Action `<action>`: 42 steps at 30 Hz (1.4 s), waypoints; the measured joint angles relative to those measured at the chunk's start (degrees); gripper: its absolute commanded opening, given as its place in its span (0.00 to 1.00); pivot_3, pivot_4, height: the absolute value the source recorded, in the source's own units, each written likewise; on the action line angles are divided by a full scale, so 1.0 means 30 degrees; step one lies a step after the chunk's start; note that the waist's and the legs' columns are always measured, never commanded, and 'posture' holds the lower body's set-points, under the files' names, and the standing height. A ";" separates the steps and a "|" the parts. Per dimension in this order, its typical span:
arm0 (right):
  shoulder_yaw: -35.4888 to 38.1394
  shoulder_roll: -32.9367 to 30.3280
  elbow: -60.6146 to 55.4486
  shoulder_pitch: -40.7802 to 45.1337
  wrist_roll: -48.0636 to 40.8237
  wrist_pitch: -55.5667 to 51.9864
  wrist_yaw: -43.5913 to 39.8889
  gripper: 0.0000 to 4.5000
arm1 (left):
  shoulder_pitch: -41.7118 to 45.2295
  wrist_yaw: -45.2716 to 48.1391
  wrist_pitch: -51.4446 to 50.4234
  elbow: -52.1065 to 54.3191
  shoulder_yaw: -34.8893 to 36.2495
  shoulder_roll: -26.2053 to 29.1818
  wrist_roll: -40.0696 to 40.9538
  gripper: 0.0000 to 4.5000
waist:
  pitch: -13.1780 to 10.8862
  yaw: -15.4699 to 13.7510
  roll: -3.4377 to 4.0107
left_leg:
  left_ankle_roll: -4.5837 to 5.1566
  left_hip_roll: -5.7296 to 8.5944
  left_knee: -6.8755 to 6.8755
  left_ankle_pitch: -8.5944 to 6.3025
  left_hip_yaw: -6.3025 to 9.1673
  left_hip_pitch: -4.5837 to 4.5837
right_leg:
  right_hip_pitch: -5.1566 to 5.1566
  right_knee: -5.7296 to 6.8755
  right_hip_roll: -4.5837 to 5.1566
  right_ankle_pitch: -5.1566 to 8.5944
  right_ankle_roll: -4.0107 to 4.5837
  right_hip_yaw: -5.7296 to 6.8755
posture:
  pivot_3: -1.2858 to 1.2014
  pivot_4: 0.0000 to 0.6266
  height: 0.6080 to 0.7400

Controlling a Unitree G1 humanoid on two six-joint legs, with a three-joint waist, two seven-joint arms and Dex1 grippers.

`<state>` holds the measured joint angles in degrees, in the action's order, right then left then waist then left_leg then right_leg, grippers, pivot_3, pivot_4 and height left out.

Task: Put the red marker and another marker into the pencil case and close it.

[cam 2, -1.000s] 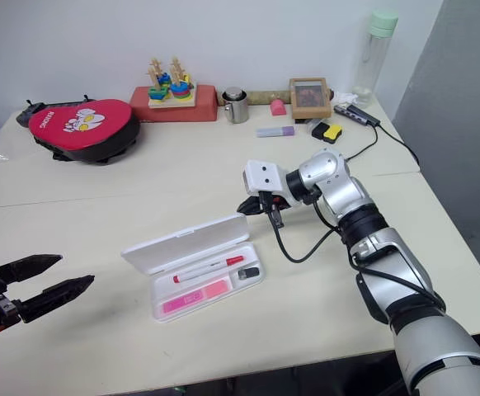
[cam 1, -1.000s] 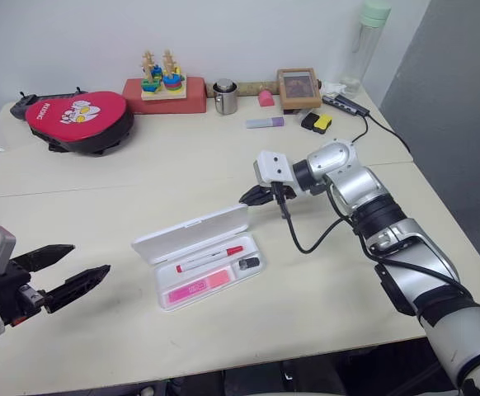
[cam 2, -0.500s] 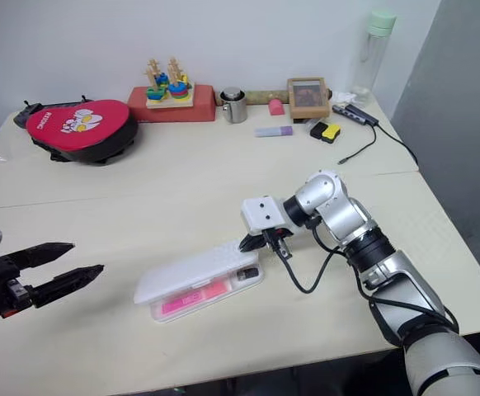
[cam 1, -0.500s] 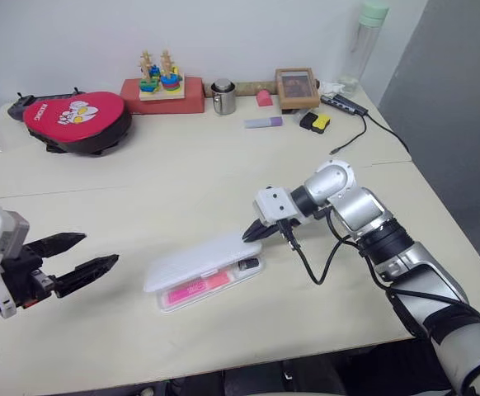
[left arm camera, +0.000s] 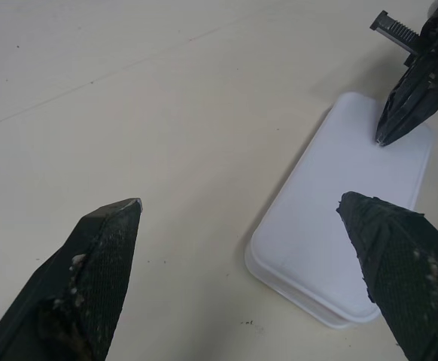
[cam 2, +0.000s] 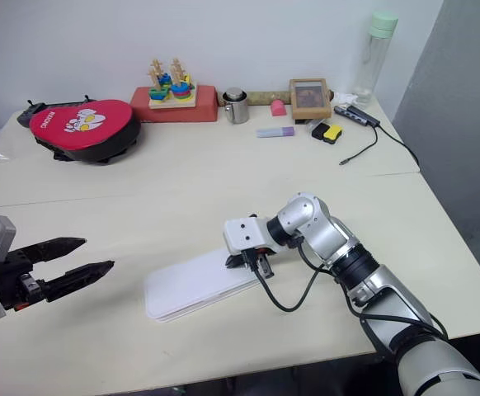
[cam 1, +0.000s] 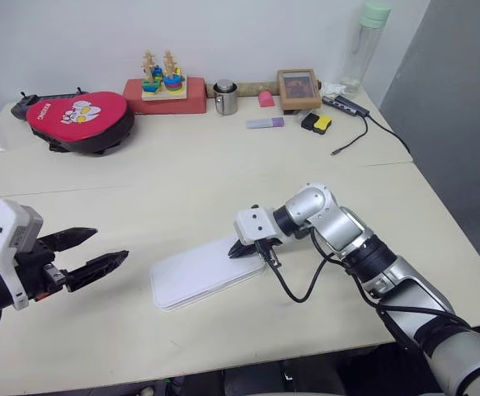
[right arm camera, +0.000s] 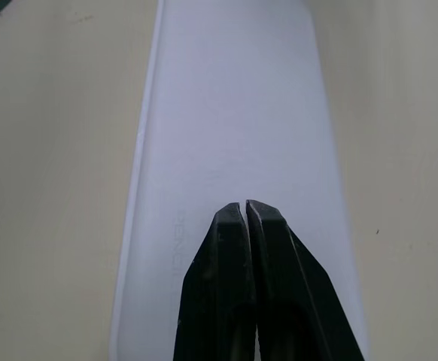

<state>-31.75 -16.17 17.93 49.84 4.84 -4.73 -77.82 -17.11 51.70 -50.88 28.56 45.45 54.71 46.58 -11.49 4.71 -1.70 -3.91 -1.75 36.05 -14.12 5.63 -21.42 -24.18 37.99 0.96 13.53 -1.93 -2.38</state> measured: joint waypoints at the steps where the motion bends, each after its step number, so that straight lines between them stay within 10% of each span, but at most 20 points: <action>1: -0.0004 -0.0001 0.0019 0.0000 0.0007 0.0031 0.0025 0.02 | 0.0008 -0.0003 0.0000 -0.0001 -0.0081 -0.0001 -0.0004 1.00 | 0.0000 -0.0001 0.0000 | 0.0000 0.0000 0.0000 0.0000 0.0000 -0.0001 | 0.0000 -0.0001 0.0000 0.0000 0.0000 0.0001 | 0.52 0.24 1.00; 25: -0.0071 0.0884 0.2413 0.0127 0.0289 0.1747 0.1059 0.02 | 0.0586 -0.0342 -0.0061 -0.0039 -0.0457 -0.0001 0.0040 1.00 | 0.0011 0.0086 -0.0013 | 0.0004 -0.0003 0.0000 0.0002 -0.0014 0.0279 | 0.0209 0.0027 -0.0007 0.0035 0.0156 -0.0022 | 0.52 0.24 1.00; 42: 0.3952 -0.0330 -0.4235 0.0022 -0.3980 -0.8018 0.1733 0.02 | -0.1947 -0.1742 0.1120 0.1595 -0.0632 -0.2934 -0.1301 1.00 | -0.0001 -0.0037 0.0001 | -0.0040 -0.0008 -0.0026 -0.0026 0.0024 -0.0028 | -0.0032 -0.0014 -0.0002 0.0066 0.0032 0.0012 | 0.52 0.24 1.00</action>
<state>-19.89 -17.16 5.22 49.90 -7.10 -28.79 -72.62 -22.95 46.48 -47.52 33.35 43.55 45.91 42.67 -11.50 4.60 -1.70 -4.03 -1.77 35.97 -14.19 5.70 -21.51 -24.28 37.95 0.96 13.73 -1.84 -2.35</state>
